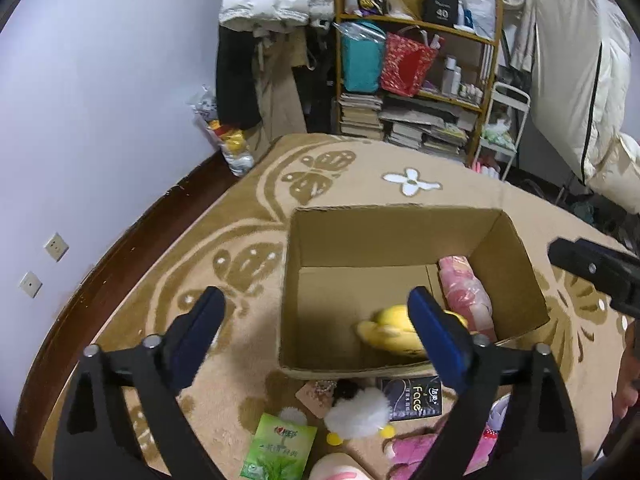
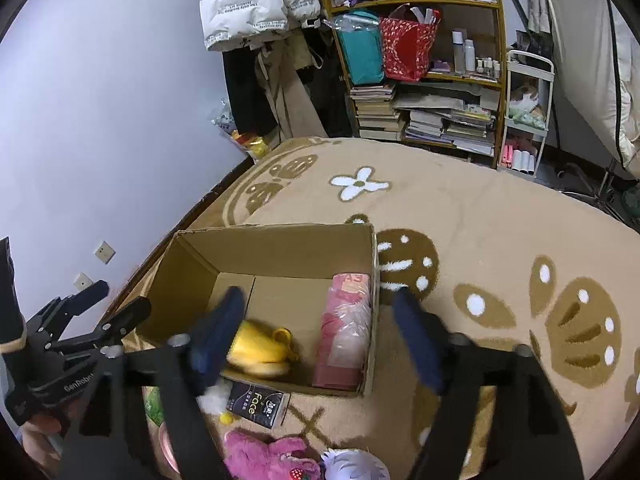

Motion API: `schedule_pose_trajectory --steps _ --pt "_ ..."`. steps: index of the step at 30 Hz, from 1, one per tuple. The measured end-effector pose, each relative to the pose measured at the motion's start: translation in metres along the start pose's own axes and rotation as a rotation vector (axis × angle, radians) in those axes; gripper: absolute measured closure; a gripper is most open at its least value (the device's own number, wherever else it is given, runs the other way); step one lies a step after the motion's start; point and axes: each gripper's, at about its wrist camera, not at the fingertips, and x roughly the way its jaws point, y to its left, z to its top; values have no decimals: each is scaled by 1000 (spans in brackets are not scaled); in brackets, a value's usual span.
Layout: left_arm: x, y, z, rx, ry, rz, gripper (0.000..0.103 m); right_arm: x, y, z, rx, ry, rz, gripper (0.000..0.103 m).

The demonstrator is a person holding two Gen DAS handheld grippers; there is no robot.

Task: Organize soft objects
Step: 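Open both tools to drop the plush and wrapped item into the box, then move the left tool to the green tissue pack while the right tool approaches the white-haired doll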

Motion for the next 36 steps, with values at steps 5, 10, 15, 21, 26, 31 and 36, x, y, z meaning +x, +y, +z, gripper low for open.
schedule_pose_trajectory --steps 5,10,15,21,26,31,36 --pt "-16 10 -5 -16 -11 35 6 -8 2 -5 2 -8 7 8" --pt "-33 20 -10 -29 -18 48 4 -22 8 -13 -15 -34 13 0" --pt "-50 28 -24 -36 5 36 4 -35 12 -18 -9 -41 25 0" --pt "-63 31 -44 -21 23 57 4 -50 20 -30 -27 -51 6 0" --pt "-70 32 -55 -3 30 75 4 -56 18 -44 -18 -41 -2 0" --pt "-62 41 -67 -25 70 40 4 -59 15 -62 -2 -25 -10 0" --pt "-44 51 -78 -50 124 52 4 -59 10 -82 22 -15 -31 0"
